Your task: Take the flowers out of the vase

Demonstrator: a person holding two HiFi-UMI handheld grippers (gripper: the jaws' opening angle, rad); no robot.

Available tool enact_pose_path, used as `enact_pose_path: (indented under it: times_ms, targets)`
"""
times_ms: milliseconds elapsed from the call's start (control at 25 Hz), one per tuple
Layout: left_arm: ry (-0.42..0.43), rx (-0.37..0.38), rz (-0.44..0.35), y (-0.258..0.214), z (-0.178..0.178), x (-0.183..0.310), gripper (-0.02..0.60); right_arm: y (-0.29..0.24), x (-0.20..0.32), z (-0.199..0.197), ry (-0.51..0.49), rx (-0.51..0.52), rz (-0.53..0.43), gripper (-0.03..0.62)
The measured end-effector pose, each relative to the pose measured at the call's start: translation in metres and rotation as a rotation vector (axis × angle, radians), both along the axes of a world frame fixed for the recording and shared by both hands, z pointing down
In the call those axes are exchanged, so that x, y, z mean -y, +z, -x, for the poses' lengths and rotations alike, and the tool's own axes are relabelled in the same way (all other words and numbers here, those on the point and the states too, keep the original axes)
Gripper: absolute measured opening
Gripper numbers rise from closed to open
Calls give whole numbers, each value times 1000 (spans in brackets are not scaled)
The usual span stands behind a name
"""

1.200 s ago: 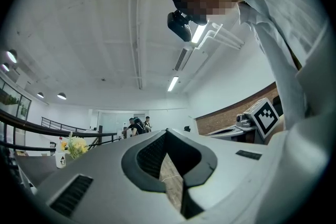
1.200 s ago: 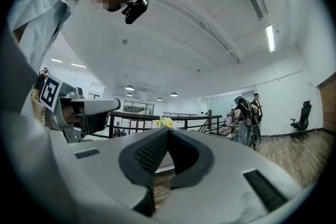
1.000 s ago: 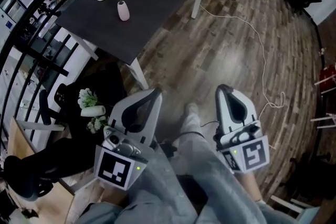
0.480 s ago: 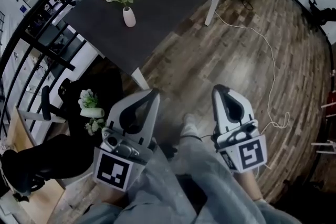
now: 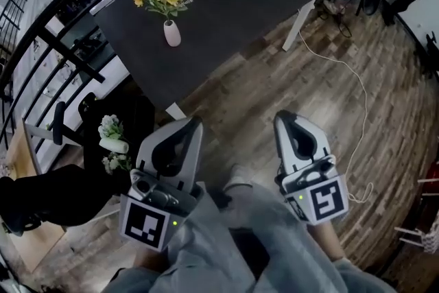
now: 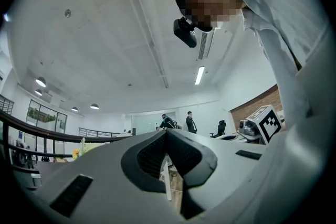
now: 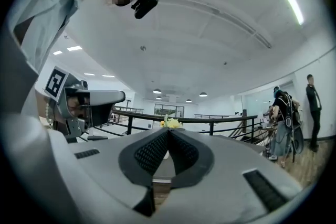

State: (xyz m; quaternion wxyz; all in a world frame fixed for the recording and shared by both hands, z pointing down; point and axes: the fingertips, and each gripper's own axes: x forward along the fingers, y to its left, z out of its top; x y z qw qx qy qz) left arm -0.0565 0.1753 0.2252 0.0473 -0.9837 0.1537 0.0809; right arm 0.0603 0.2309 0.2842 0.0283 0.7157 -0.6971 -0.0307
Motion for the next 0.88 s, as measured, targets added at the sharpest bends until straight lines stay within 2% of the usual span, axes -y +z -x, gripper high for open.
enact_pose_path:
  times_ms: [360, 600, 880]
  targets:
    - [-113, 7, -28, -8, -36, 8, 0, 2, 19, -40, -120, -12, 6, 3]
    - [-138, 12, -9, -8, -43, 12, 0, -5, 37, -54, -123, -9, -29, 3]
    - [-146, 15, -12, -7, -46, 39, 0, -2, 60, -57, -125, -14, -17, 3]
